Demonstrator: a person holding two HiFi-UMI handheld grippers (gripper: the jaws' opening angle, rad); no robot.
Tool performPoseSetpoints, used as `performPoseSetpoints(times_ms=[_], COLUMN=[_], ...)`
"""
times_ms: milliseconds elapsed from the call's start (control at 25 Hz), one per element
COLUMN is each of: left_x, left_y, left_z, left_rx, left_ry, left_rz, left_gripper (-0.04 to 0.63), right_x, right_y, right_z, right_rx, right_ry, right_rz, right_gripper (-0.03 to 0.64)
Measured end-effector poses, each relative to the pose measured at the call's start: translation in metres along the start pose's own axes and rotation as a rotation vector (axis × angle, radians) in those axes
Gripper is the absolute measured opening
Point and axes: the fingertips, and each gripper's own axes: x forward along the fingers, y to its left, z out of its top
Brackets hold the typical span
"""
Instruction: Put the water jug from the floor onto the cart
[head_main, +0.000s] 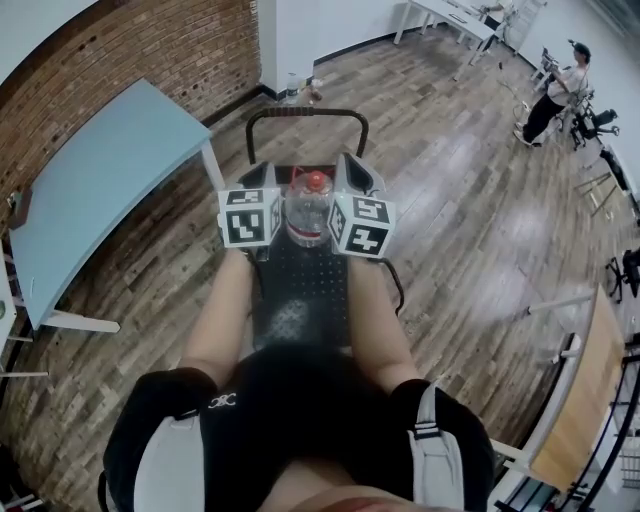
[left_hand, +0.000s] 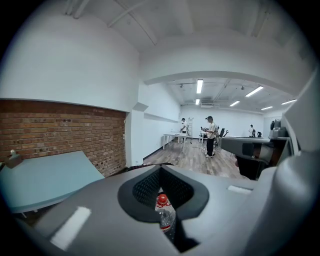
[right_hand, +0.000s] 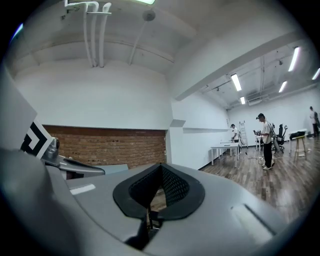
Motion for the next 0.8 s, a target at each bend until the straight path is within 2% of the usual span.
performPoseSetpoints(times_ms=[520, 800], left_x=[-0.002, -0.002], left_y=[-0.017, -0.019], left_z=[0.007, 0.007], left_rx=[0.006, 0.03], left_ry=[-0.015, -0.028], left_rz=[-0.02, 0.016], left_gripper=[0.0, 0.0], right_x=[-0.012, -0.011], right_y=[-0.015, -0.018], right_z=[-0.001, 0.0], right_rx=[0.025, 0.019], right_ry=[-0.004, -0.007], right_rz=[-0.009, 0.002], right_gripper=[0.012, 0.012])
